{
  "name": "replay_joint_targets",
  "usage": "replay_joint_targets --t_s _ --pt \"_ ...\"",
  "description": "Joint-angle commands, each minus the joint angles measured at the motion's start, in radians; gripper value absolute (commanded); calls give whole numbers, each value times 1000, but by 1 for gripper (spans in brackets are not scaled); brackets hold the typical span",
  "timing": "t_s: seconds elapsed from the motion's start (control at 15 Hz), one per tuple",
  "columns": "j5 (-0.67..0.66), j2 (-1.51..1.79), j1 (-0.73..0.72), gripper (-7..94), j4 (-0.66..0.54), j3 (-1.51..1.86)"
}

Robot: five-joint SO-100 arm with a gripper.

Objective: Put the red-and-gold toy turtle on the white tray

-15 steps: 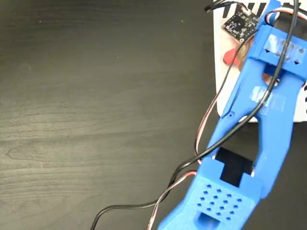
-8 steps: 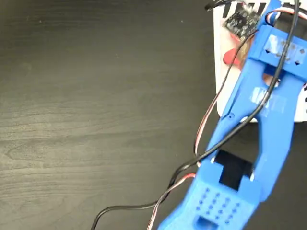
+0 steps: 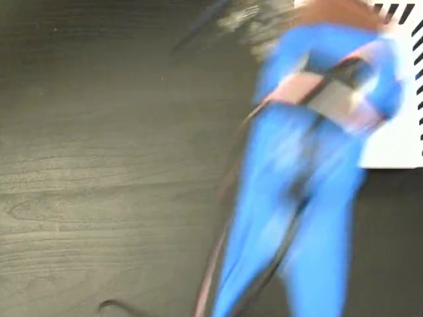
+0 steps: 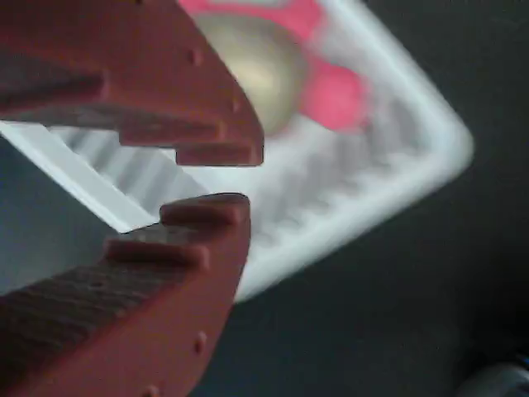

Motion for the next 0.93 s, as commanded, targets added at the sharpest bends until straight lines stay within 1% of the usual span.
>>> replay_joint_targets --t_s 0.0,0.13,0.2,0.33,0.4,0.47,0.6,0.73,0.87 --pt "-48 382 -166 0 -169 311" --pt "-87 591 -299 0 -330 617" --pt "-118 706 -354 0 -387 775" --pt "-163 931 -434 0 -407 1051" --pt "-184 1057 -459 0 -374 1170" --pt "-198 1187 -468 0 -316 1278" --pt "-195 1358 -433 0 -209 1405" --pt "-179 1453 -411 0 -97 1451" --pt "-172 1462 -416 0 2 1459"
